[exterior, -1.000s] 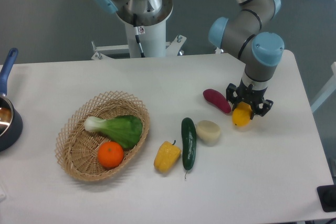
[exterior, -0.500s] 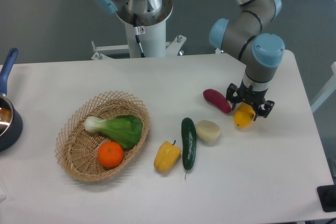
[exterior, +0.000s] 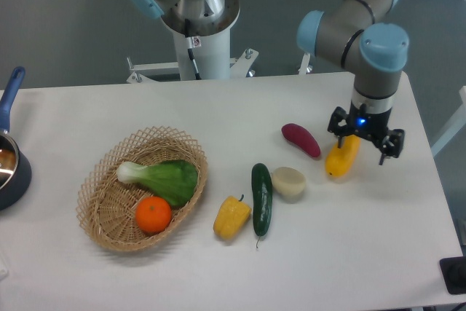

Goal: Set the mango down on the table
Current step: 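Open the gripper to release the mango and raise it away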

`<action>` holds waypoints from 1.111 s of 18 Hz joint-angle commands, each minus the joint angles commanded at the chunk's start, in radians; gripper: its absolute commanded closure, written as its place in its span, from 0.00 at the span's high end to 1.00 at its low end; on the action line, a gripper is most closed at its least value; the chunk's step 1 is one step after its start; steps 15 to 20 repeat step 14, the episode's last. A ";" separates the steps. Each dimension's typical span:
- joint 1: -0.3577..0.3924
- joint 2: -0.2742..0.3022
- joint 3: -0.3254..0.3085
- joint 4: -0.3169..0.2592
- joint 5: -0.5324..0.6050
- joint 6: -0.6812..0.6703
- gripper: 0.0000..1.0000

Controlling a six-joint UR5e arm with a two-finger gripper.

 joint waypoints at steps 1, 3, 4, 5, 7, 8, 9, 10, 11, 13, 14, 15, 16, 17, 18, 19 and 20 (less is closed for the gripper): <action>0.002 -0.003 0.014 -0.008 0.000 0.005 1.00; 0.002 -0.009 0.038 -0.009 0.006 0.024 1.00; 0.003 -0.008 0.057 -0.015 0.006 0.037 1.00; 0.011 -0.006 0.072 -0.035 0.006 0.058 1.00; 0.037 -0.003 0.091 -0.083 0.005 0.138 1.00; 0.046 0.000 0.091 -0.090 0.003 0.190 1.00; 0.057 0.000 0.089 -0.091 0.002 0.234 1.00; 0.069 0.002 0.083 -0.092 0.002 0.271 1.00; 0.077 0.002 0.077 -0.092 0.000 0.305 1.00; 0.092 0.002 0.066 -0.094 -0.002 0.374 1.00; 0.092 0.003 0.066 -0.094 -0.006 0.383 1.00; 0.092 0.003 0.066 -0.094 -0.006 0.383 1.00; 0.092 0.003 0.066 -0.094 -0.006 0.383 1.00; 0.092 0.003 0.066 -0.094 -0.006 0.383 1.00; 0.092 0.003 0.066 -0.094 -0.006 0.383 1.00; 0.092 0.003 0.066 -0.094 -0.006 0.383 1.00; 0.092 0.003 0.066 -0.094 -0.006 0.383 1.00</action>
